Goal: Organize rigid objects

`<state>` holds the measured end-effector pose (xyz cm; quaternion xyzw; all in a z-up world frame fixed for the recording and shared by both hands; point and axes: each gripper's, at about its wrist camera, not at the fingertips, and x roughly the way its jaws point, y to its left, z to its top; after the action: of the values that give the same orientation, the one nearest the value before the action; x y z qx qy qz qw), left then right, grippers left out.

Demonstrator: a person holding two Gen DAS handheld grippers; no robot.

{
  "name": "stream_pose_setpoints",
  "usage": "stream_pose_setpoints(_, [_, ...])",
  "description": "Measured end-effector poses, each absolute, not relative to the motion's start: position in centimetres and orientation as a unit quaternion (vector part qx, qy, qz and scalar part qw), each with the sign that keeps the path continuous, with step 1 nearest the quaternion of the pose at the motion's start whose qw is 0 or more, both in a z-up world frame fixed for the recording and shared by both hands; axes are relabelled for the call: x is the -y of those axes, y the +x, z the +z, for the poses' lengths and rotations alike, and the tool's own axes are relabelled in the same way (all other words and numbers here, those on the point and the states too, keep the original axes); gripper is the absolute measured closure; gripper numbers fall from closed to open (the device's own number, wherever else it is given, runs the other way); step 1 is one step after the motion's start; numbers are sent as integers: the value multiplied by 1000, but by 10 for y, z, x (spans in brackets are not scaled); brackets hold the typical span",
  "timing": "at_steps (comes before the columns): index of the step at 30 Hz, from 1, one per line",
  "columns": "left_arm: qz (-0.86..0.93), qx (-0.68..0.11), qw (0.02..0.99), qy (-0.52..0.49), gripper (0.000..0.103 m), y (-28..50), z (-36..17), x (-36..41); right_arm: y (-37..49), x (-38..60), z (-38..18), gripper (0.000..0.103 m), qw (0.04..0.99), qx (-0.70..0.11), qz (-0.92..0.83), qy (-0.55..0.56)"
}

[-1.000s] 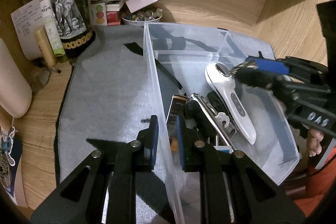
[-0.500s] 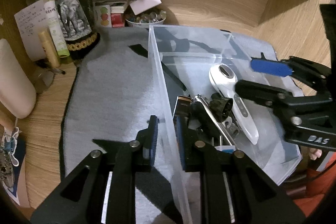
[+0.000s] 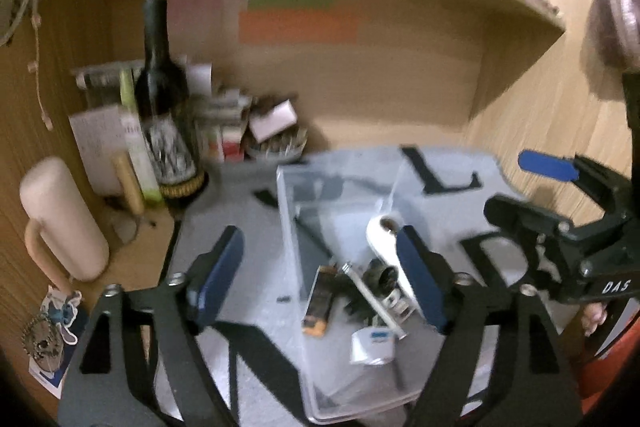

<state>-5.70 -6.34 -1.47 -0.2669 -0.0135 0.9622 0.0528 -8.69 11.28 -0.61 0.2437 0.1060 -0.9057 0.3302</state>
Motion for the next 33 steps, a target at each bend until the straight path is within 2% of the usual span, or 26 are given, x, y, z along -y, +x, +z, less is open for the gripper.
stream_pose_setpoints(3, [973,16,47,-227,3,-43,-4,55,-76,-125,1,0,319,-92,-917,221])
stream_pose_setpoints(7, [982,15,39,-184,0,-22,7,44,-58,-141,11,0,307,-77,-930,188])
stream_pose_setpoints(33, [990,-5,42,-134,0,24,21,14,-9,-182,24,0,290,-42,-948,124])
